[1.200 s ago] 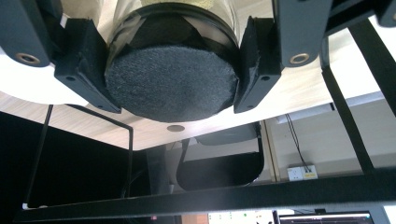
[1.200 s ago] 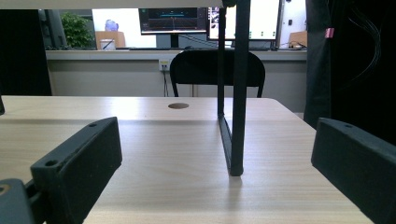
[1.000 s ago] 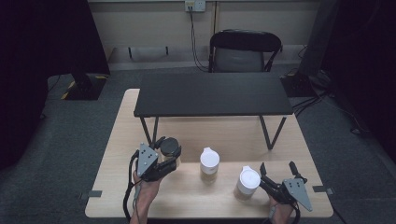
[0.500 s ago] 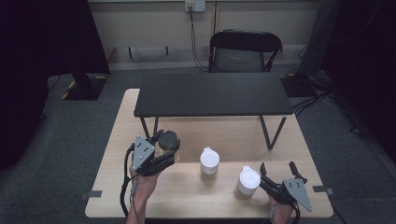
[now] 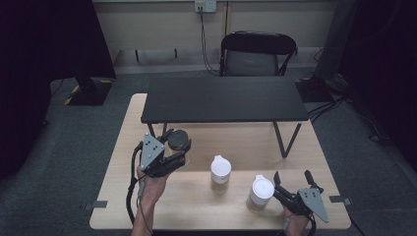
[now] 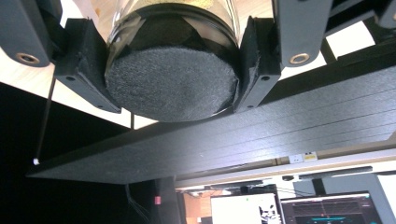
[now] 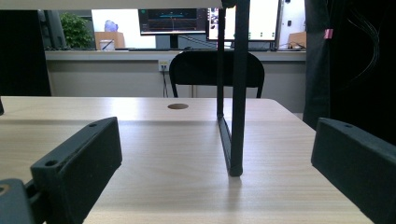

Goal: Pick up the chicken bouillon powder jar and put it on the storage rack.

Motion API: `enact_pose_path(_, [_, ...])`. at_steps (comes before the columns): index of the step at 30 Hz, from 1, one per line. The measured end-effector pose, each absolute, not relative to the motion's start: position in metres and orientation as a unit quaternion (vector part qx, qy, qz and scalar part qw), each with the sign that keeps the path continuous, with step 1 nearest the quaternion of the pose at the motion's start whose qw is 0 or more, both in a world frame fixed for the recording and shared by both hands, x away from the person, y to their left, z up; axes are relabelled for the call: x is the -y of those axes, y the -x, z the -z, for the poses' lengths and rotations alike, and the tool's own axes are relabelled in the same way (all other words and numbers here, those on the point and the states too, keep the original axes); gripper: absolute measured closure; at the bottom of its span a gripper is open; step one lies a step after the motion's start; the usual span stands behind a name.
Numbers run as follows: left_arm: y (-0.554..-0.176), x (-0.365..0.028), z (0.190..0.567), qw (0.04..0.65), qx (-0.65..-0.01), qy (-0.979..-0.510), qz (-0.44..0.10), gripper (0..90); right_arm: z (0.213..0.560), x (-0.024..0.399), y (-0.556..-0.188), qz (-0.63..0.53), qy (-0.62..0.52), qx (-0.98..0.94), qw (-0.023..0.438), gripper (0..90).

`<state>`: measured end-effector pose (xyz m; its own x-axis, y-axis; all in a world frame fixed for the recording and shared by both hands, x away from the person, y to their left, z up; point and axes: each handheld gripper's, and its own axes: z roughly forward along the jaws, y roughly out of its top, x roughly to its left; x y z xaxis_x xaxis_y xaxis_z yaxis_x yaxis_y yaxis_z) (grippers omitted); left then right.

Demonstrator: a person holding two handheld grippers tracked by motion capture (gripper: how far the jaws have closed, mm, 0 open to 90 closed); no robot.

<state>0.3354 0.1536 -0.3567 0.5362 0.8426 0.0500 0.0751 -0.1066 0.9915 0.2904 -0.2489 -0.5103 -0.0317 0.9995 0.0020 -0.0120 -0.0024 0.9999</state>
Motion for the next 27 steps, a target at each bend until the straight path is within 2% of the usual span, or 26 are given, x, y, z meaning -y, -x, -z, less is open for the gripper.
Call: enact_pose_path(27, [-0.353, -0.161, 0.302, 0.574, -0.343, -0.657, -0.348, 35.1, 0.510, 0.249, -0.290, -0.511, -0.490, -0.503, 0.495, 0.7])
